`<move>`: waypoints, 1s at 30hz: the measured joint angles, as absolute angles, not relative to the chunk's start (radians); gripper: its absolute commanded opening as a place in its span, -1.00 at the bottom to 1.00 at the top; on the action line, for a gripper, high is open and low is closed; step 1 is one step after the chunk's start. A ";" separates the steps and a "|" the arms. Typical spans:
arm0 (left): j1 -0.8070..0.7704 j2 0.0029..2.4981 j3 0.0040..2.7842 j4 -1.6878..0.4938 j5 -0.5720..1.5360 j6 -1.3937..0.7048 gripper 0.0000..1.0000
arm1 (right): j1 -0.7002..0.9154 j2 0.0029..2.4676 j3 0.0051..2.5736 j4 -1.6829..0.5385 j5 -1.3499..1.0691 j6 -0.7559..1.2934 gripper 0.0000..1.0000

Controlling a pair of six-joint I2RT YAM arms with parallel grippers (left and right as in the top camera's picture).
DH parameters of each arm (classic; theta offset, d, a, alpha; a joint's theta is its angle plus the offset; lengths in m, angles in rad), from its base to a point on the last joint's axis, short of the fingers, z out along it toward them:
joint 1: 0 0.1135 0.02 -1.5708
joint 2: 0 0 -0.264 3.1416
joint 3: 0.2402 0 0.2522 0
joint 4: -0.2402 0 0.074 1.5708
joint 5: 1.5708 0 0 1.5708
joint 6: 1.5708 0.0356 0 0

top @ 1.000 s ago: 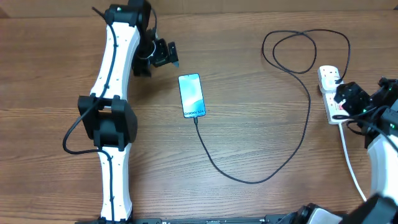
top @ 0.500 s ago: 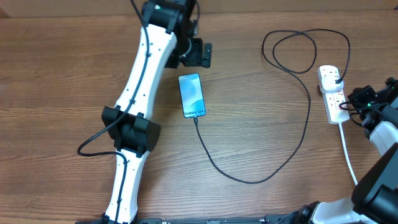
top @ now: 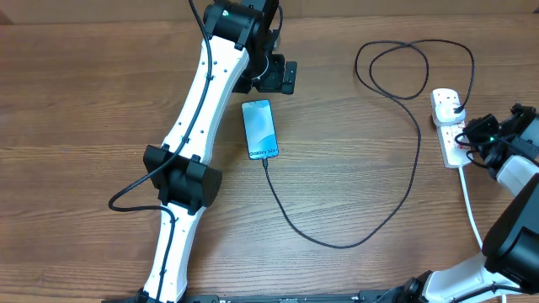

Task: Plug charger to phone and switch on socket

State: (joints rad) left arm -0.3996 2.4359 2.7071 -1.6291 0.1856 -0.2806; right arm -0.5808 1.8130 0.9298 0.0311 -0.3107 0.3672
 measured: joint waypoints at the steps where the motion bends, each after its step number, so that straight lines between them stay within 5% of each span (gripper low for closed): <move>1: -0.400 2.436 2.707 -1.628 0.186 -0.281 1.00 | -0.577 1.813 0.930 0.030 -0.311 0.367 -0.92; 30: -0.400 2.436 2.707 -1.626 0.185 -0.281 1.00 | -0.549 1.855 0.931 0.076 -0.272 0.367 -0.93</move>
